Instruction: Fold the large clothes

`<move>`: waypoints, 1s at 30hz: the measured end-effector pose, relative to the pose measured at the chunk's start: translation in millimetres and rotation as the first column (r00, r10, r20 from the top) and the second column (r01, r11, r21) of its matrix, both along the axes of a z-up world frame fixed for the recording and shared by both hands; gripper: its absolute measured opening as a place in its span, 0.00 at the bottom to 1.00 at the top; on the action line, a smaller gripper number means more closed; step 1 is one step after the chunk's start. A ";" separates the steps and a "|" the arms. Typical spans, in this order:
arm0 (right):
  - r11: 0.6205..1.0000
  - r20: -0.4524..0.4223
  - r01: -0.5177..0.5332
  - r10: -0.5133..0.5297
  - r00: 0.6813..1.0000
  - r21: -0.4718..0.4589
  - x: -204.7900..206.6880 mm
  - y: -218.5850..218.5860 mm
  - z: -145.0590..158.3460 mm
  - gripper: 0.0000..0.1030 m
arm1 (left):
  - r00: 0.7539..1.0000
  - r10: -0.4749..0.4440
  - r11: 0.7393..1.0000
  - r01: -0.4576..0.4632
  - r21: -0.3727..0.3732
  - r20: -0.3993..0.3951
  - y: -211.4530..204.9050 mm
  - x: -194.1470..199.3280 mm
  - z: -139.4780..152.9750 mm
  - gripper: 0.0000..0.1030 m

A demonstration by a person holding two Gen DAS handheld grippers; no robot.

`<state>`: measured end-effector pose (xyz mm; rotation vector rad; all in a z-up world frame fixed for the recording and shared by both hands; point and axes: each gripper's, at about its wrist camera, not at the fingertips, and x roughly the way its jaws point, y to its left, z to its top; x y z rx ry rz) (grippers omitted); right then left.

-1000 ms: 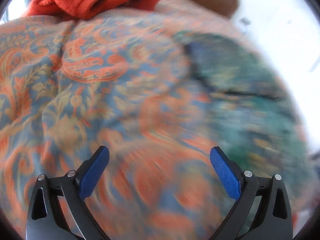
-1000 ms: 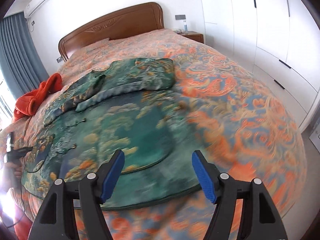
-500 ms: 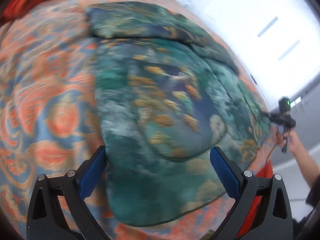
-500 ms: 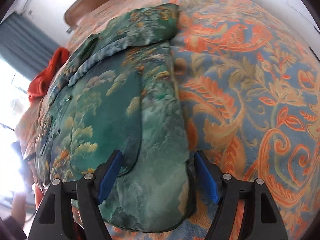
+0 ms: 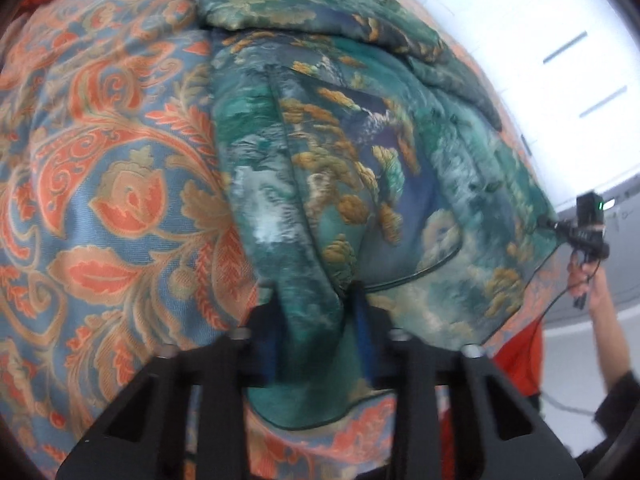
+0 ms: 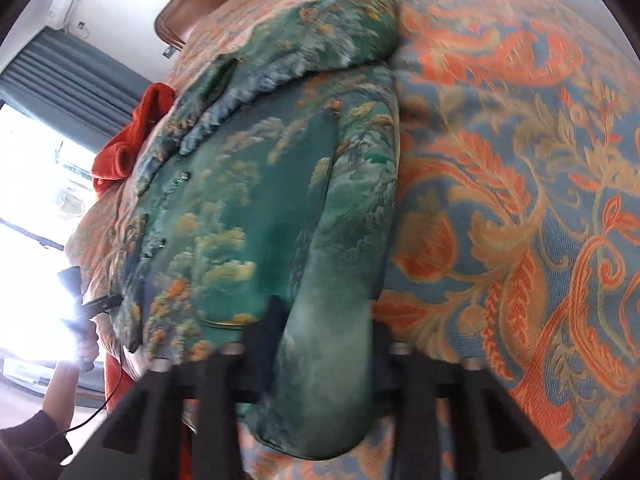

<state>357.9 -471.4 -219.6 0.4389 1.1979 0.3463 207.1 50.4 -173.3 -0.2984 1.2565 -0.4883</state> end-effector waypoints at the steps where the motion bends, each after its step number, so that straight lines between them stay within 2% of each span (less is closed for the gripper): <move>1: 1.000 0.008 -0.002 0.002 1.000 -0.002 0.0 2.5 4.4 0.19 | 1.000 0.005 1.000 -0.005 -0.004 0.006 2.5 -1.8 6.2 0.20; 5: 1.000 0.048 -0.003 0.003 0.999 -0.012 -4.8 12.5 30.9 0.14 | 0.999 0.002 1.000 -0.003 0.014 0.042 6.7 -9.0 23.2 0.17; 8: 1.000 0.061 -0.001 0.002 0.998 -0.005 -14.8 11.6 44.0 0.14 | 0.999 0.003 1.000 -0.004 0.026 0.033 13.1 -18.6 24.5 0.14; 14: 1.000 0.028 -0.008 0.008 1.000 0.015 -54.6 4.0 40.8 0.14 | 0.999 0.045 0.999 -0.045 -0.017 -0.012 39.7 -41.1 7.5 0.13; 21: 0.998 -0.018 0.019 -0.018 1.000 0.061 -111.1 1.2 25.2 0.13 | 0.995 0.075 0.996 -0.077 -0.033 -0.058 40.3 -55.0 -14.4 0.10; 27: 0.998 -0.042 -0.013 0.015 0.999 0.068 -148.7 4.7 40.1 0.12 | 0.993 0.048 0.995 -0.058 -0.086 -0.112 47.2 -42.7 -6.2 0.10; 30: 0.995 -0.050 -0.041 0.046 0.998 0.089 -161.0 6.4 53.1 0.12 | 0.993 0.021 0.996 -0.031 -0.089 -0.117 50.2 -29.1 3.9 0.10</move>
